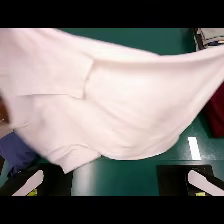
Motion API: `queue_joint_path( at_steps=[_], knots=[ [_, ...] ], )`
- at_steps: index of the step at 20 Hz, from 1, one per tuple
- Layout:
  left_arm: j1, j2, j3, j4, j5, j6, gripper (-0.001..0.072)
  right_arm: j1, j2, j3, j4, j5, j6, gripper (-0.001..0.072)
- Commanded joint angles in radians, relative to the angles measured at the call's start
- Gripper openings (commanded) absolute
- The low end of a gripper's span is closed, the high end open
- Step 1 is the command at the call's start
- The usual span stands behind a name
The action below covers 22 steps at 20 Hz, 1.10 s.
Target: Fold the shirts.
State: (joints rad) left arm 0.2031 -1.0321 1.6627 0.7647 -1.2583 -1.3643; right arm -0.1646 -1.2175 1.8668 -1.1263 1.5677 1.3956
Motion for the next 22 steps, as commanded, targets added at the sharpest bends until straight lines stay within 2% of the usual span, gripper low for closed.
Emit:
queue_joint_path(
  at_steps=[1, 4, 7, 10, 13, 16, 19, 22],
  knots=[
    [0.0, -0.218, -0.136, -0.001, -0.025, 0.014, 0.0026, 0.079, -0.232, -0.042, -0.06, 0.032, 0.003, 0.0009],
    [0.0, -0.42, -0.135, -0.019, 0.05, 0.103, 0.0026, 0.116, -0.403, -0.042, -0.08, -0.061, 0.003, 0.0009],
    [0.0, -0.548, -0.135, -0.103, 0.197, 0.182, 0.0026, 0.121, -0.507, -0.042, -0.079, -0.241, 0.029, 0.0009],
    [0.0, -0.593, -0.135, -0.151, 0.304, 0.267, 0.0026, 0.121, -0.539, -0.042, -0.077, -0.378, 0.045, 0.0009],
    [0.0, -0.596, -0.134, -0.134, 0.307, 0.325, 0.0026, 0.121, -0.537, -0.042, -0.078, -0.412, 0.043, 0.0009],
    [0.0, -0.596, -0.135, 0.02, 0.217, 0.31, 0.0025, 0.134, -0.537, -0.043, -0.081, -0.319, 0.031, 0.0009],
    [0.0, -0.596, -0.136, 0.293, 0.146, 0.209, 0.0025, 0.157, -0.528, -0.095, -0.081, -0.279, 0.028, 0.0009],
    [0.0, -0.597, -0.173, 0.38, 0.122, 0.186, 0.0026, 0.18, -0.516, -0.234, -0.079, -0.295, 0.029, 0.0009]
  ],
)
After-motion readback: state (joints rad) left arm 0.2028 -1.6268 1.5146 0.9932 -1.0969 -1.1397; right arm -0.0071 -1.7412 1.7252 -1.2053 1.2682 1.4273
